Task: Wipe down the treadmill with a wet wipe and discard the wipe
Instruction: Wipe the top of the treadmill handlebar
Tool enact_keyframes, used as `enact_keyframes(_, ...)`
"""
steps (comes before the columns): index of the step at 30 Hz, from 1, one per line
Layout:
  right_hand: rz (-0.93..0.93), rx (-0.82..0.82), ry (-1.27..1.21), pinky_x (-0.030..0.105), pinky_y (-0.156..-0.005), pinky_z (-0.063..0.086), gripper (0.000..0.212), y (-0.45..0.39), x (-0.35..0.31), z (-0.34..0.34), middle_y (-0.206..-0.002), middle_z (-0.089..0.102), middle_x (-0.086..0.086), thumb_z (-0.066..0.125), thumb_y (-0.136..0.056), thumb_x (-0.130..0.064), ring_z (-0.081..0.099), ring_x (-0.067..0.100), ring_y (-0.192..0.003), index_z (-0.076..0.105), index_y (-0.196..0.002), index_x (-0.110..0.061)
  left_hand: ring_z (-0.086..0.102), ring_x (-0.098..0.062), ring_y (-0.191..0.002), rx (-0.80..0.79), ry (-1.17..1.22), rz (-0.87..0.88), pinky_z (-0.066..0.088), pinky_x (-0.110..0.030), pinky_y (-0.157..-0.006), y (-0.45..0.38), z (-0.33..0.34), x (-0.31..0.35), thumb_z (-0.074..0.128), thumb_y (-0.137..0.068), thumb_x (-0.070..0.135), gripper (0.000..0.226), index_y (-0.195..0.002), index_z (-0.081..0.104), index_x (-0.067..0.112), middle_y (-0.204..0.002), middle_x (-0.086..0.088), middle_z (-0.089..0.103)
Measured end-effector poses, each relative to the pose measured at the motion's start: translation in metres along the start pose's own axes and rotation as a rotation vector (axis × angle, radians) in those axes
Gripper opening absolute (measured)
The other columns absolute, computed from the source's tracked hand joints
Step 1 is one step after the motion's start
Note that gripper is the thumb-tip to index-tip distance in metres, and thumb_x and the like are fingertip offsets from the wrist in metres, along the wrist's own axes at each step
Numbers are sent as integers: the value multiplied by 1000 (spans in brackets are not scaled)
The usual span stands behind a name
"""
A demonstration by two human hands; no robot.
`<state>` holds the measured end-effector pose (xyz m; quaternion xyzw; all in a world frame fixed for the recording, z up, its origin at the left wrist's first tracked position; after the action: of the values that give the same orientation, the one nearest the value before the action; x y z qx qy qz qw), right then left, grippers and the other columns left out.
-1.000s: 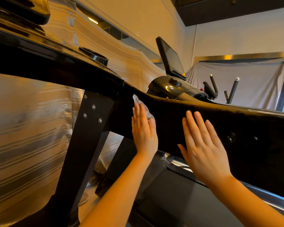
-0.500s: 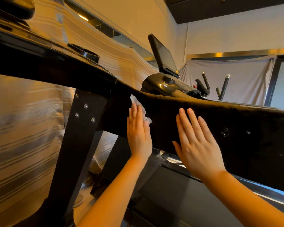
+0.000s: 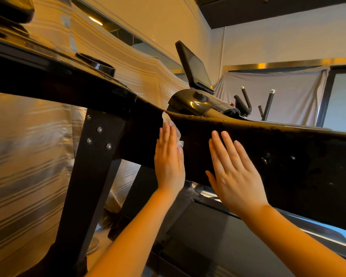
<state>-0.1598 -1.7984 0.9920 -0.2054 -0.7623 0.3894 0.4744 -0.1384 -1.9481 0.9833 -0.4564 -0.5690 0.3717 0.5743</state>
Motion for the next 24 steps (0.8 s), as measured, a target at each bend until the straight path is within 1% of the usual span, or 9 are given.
enact_keyframes(5,2,-2,13,47,-123,-3,68,1,-1,0,-162,3,24,21,-103,-41,-3,35,-151,12,-154,4,17,-24,-150,-66,-75,101,31,-49,-116,56,9,-4,23,-107,29,49,-153,14,13,-161,-8,20)
enact_keyframes(8,-5,-5,15,47,-123,-3,69,1,-1,0,-162,3,24,22,-103,-41,-3,35,-151,12,-154,4,14,-22,-150,-51,-73,87,28,-48,-117,38,6,2,30,-104,23,53,-153,12,13,-160,-7,18)
enact_keyframes(10,-9,-2,14,47,-123,-3,69,2,-1,0,-162,3,24,23,-103,-41,-3,35,-151,11,-154,4,15,-22,-149,-11,-72,86,26,-45,-118,11,0,13,31,-103,21,52,-152,18,9,-159,-9,20)
enact_keyframes(13,-11,9,10,47,-123,-5,69,1,-1,-1,-161,2,25,24,-103,-41,-3,36,-151,12,-153,5,18,-25,-148,30,-85,87,26,-45,-118,-17,-5,21,32,-103,20,51,-150,26,4,-158,-13,25)
enact_keyframes(15,-12,16,5,46,-123,-5,68,1,-1,-1,-161,3,25,23,-103,-41,-2,35,-151,11,-154,5,17,-25,-149,24,-89,102,27,-45,-118,-5,-1,19,34,-103,19,52,-152,21,7,-159,-11,21)
enact_keyframes(17,-13,17,7,46,-123,-4,68,1,-1,-1,-162,3,25,21,-104,-40,-2,35,-151,10,-154,4,17,-25,-150,-18,-77,129,27,-45,-118,29,6,14,36,-103,18,55,-153,15,11,-161,-8,18)
enact_keyframes(20,-11,12,6,46,-123,-4,67,3,0,0,-162,4,25,20,-104,-40,-1,35,-151,11,-154,4,19,-25,-149,-62,-50,115,31,-47,-116,73,11,4,33,-105,21,52,-153,17,12,-161,-7,20)
enact_keyframes(22,-12,8,1,46,-123,-4,67,3,-1,0,-162,4,24,18,-104,-40,-2,35,-151,12,-154,4,18,-24,-149,-63,-35,94,31,-46,-116,72,11,3,27,-107,26,49,-153,16,13,-160,-6,20)
enact_keyframes(24,-14,6,0,46,-123,-5,67,2,-1,0,-162,3,24,18,-104,-41,-3,35,-151,12,-154,4,15,-22,-150,-60,-37,90,28,-45,-117,53,9,8,28,-106,25,51,-153,13,14,-160,-6,17)
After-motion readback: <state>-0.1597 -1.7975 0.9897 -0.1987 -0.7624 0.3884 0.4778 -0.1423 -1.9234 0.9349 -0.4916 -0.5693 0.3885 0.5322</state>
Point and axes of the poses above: each hand's wrist, its own y-axis away from the middle knuckle, its own z-axis out of the palm, x = y × z, the point moved 10 cm from there along -y, towards the middle knuckle
